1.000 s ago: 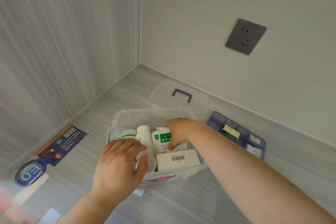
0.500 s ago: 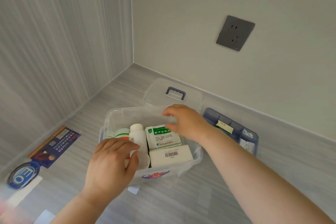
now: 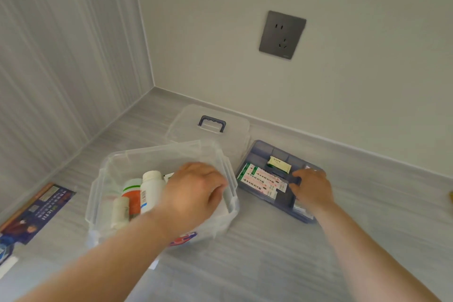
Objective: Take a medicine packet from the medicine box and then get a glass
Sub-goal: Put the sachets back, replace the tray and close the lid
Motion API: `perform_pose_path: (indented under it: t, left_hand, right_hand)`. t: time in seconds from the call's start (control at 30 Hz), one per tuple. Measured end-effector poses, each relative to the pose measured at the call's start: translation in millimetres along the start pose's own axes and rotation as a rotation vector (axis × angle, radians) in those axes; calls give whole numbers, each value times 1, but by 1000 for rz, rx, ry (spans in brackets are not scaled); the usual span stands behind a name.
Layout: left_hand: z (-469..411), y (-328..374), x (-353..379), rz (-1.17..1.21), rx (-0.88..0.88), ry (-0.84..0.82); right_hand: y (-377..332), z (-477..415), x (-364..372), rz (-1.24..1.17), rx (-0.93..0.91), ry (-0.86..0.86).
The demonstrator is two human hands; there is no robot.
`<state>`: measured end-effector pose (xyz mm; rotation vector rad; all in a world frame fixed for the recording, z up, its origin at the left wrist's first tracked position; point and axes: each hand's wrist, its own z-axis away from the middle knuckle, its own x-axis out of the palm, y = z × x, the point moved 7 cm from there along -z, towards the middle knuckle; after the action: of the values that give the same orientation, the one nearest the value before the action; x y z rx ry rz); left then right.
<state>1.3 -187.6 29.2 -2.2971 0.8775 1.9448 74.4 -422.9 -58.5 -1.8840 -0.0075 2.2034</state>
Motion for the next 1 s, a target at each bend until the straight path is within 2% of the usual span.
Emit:
perform_pose_path:
  t: [0.07,0.17,0.3,0.5,0.83,1.0]
  left_hand:
    - [-39,12,22,-53,88,-166]
    - [-95,17,58,-252,120,-389]
    - [-140,14,105,-413,78,-567]
    - [-158,13,141,-455,85,-712]
    - [-154,15,147,-564,171,-663]
    - [-156,27,117,-489,222,-498]
  right_hand:
    - [-1,-3,4,43,-25,5]
    - [1,-10,9,57,-52,3]
    - [4,-19,17,-4,-79,-36]
    - [14,-30,22,-130,-97,-49]
    - [23,-30,12,-196,-96,14]
    - [29,-24,-18,-218,-85,89]
